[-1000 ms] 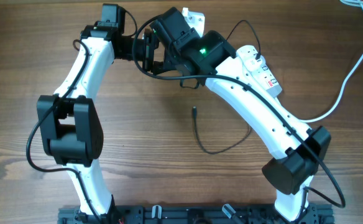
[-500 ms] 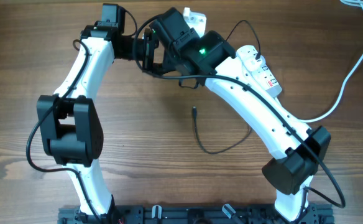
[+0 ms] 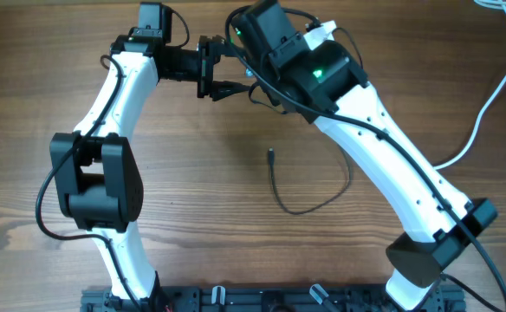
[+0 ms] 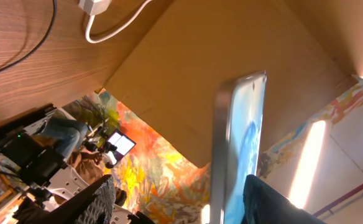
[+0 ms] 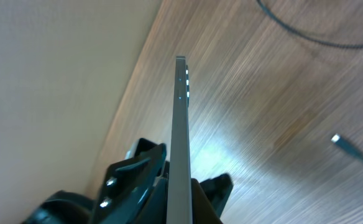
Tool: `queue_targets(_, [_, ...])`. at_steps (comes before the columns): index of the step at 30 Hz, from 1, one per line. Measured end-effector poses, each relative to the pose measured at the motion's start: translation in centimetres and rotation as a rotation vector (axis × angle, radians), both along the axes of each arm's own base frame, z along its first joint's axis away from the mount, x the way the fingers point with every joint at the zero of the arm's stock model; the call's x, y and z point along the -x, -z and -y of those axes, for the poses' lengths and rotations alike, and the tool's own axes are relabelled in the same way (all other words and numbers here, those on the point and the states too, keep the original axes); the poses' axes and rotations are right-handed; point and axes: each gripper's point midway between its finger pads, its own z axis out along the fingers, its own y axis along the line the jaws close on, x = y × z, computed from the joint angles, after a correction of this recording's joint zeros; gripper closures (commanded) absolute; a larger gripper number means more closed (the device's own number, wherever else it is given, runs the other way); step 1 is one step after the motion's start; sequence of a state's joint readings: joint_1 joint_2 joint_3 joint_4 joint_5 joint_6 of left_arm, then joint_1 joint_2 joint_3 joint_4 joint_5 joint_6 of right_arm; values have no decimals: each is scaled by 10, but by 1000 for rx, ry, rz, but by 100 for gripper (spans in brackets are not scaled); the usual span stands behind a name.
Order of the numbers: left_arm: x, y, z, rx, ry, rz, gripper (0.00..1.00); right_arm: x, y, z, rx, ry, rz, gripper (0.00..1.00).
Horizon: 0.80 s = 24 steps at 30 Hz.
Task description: Plug charger to phone and switch on socket
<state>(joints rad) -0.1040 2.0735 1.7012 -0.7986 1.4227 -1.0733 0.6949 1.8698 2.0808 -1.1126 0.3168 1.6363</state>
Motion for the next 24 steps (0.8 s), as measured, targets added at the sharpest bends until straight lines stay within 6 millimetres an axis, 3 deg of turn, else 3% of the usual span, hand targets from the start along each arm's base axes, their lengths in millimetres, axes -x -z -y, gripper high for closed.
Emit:
queue_targets(7, [5,-11,1,63,26,-17,34,9,4,-14,-109,4,-68,96])
queue_targets(24, [8,-20,1,112,45,-41,43,13,22,-13,-227,197,-161,96])
